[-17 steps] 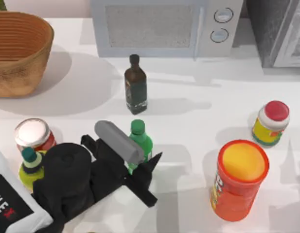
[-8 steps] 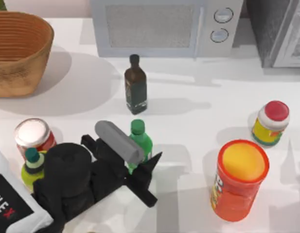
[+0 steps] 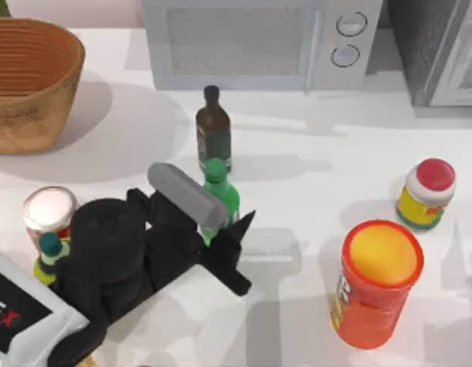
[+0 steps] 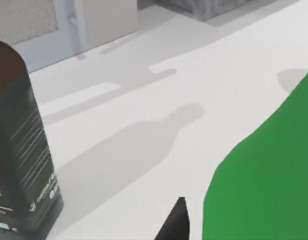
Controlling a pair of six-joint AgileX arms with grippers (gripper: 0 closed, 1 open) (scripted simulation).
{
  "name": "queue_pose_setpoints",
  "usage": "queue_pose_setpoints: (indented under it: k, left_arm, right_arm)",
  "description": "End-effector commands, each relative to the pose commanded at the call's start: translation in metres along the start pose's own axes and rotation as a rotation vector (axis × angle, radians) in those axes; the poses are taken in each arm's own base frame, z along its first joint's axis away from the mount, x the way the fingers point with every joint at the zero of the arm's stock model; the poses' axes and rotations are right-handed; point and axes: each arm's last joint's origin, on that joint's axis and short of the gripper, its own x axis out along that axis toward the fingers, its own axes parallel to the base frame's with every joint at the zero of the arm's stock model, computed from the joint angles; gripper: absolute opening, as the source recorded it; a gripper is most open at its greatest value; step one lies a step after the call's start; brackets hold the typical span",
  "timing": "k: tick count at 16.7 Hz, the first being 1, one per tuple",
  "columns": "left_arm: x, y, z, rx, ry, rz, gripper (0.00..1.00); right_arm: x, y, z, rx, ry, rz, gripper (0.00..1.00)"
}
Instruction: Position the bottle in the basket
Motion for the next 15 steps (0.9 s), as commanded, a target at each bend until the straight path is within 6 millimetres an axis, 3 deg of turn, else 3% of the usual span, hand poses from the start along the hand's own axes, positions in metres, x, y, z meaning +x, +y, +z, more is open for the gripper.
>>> queue_pose_setpoints:
  k: [4,8,11,15]
  left_arm:
    - [0.012,0.030,0.034,-0.019,-0.031,0.097,0.00]
    - [0.013,0.082,0.073,-0.054,-0.032,0.243,0.00]
    - [0.003,0.131,0.110,-0.083,-0.032,0.362,0.00]
    - [-0.032,0.193,0.159,-0.122,-0.024,0.515,0.00]
  right_arm:
    - [0.000,0.000,0.000,0.000,0.000,0.000,1.00]
    - [0.000,0.000,0.000,0.000,0.000,0.000,1.00]
    - [0.000,0.000,0.000,0.000,0.000,0.000,1.00]
    - [0.000,0.000,0.000,0.000,0.000,0.000,1.00]
